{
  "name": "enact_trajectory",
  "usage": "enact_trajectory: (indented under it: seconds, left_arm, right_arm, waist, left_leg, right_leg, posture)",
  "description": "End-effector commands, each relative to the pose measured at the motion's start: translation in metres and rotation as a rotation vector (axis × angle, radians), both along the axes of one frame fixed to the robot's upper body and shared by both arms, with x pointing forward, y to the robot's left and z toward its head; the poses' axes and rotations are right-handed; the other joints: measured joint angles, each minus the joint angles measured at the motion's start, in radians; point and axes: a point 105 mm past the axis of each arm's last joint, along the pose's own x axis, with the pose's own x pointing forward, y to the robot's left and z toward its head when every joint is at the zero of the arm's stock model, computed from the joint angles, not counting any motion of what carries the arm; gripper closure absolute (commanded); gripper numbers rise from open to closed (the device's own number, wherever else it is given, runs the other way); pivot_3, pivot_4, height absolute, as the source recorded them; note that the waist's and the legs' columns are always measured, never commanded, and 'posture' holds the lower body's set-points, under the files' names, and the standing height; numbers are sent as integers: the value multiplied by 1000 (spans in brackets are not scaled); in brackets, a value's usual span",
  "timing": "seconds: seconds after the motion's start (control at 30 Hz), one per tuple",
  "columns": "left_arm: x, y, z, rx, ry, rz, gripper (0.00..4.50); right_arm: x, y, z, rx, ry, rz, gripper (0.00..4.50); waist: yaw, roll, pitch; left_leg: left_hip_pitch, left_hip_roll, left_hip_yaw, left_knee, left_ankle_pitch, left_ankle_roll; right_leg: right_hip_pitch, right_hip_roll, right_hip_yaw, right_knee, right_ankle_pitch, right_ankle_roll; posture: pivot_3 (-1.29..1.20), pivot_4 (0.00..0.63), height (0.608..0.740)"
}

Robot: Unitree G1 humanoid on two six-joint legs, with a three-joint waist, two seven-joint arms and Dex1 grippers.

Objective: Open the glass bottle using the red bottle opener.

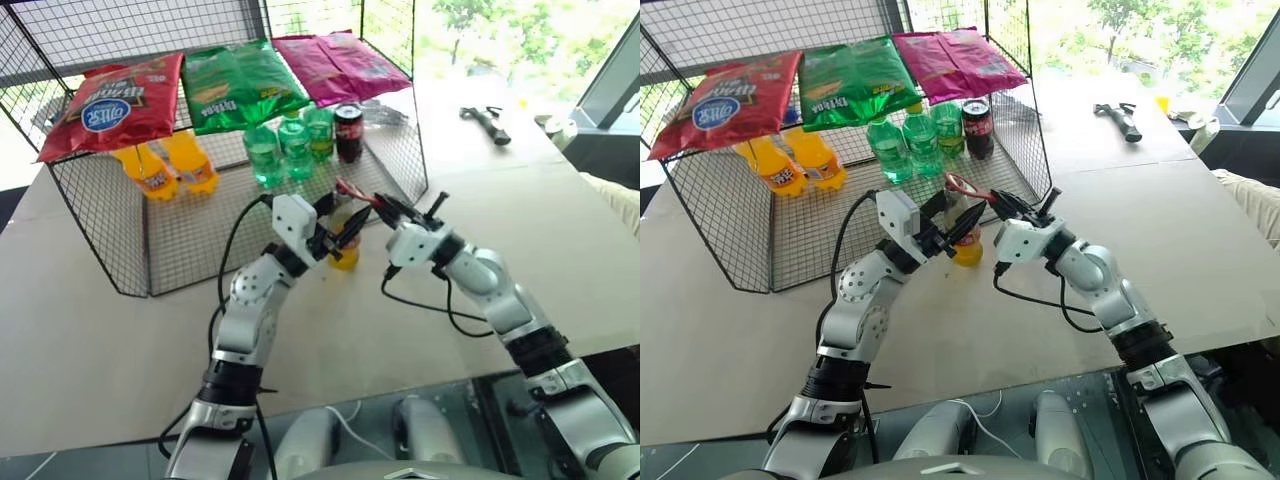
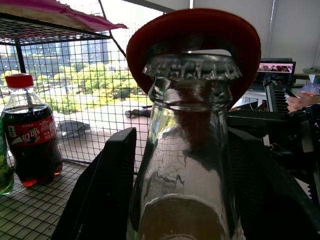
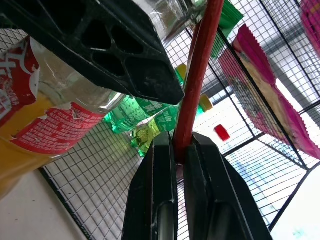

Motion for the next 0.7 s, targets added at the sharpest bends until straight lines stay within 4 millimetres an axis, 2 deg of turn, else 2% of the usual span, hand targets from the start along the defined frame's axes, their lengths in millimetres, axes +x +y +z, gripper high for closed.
enact_trajectory:
  seconds: [0.03, 0.2, 0.57, 0.7]
  left_arm:
    - [1, -5, -4, 23, 13, -9, 2428]
    - [0, -5, -5, 21, 17, -9, 2428]
    - [1, -6, -9, 14, 39, -14, 2428]
    - [1, -8, -11, 12, 45, -20, 2428]
  right_arm:
    - [-2, 5, 4, -85, -119, 32, 4500]
    - [-2, 6, 19, -100, -238, 45, 4500]
    - [-11, 0, 81, -88, -402, 66, 4500]
    - [-12, -1, 92, -87, -424, 64, 4500]
  waist:
    - [0, 0, 0]
    - [0, 0, 0]
    - [1, 0, 0]
    - [-2, 0, 0]
  left_leg:
    - [0, 0, 0, 0, 0, 0]
    - [0, 0, 0, 0, 0, 0]
    - [-1, 0, 0, 0, 0, 0]
    - [-1, 0, 0, 0, 0, 0]
  right_leg:
    - [0, 0, 0, 0, 0, 0]
    - [0, 0, 0, 0, 0, 0]
    - [0, 0, 0, 0, 0, 0]
    - [0, 0, 1, 0, 0, 0]
  posture:
    - [0, 150, 740]
    - [0, 150, 740]
    - [0, 150, 740]
    - [0, 150, 740]
